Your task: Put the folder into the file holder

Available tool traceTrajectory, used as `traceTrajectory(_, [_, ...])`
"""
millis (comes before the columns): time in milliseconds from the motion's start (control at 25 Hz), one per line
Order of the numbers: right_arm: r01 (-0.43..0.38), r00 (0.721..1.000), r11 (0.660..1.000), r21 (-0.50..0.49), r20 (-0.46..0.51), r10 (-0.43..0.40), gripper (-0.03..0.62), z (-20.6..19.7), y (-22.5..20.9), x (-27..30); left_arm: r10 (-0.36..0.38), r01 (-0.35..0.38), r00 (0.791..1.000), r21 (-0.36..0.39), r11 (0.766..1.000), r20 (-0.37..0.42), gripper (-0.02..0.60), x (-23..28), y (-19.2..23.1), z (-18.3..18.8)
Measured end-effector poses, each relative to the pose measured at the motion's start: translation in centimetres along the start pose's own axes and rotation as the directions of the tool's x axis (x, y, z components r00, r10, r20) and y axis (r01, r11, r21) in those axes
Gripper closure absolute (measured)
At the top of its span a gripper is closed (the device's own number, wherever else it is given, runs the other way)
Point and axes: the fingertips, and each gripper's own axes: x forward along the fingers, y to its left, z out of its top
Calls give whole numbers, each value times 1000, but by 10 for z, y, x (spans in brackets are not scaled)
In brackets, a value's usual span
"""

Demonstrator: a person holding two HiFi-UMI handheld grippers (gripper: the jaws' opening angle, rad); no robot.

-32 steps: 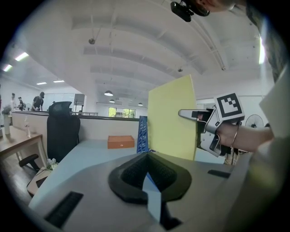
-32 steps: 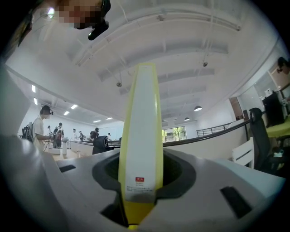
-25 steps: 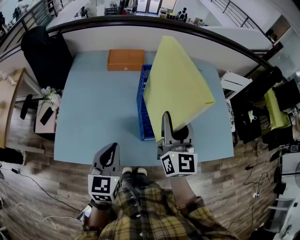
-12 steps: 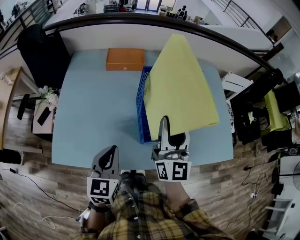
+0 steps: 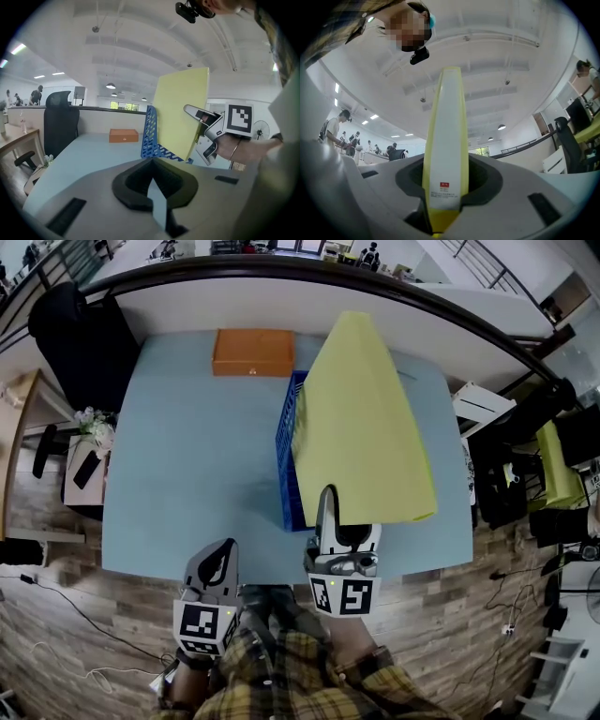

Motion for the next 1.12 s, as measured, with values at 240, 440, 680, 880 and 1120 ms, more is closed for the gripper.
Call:
traceTrajectory(240, [2,1000,1000,-11,-10,-2,433,-11,-2,-2,-20,20,1000,-1,1000,-20,588,5,-3,-7])
traceTrajectory(440, [7,999,1000,-2,-51,-7,433,-30,-6,-3,-18,18,999,-15,1000,-36,588,8,-1,-15])
traceTrajectory(680, [-2,995,1000,-20,-104,0,431,-49,-4,-7,-15,14,999,-24,1000,-43,588,8,-2,-19])
traceTrajectory(880, [-9,988,999,-43,-153,2,431,-61,0,-8,-16,15,999,-28,999,-41,588,8,-2,-21])
traceTrajectory(1120, [-22,976,998,-50,-220,11,431,-75,3,-10,-6,5,999,-29,1000,-39,588,8,0,-22])
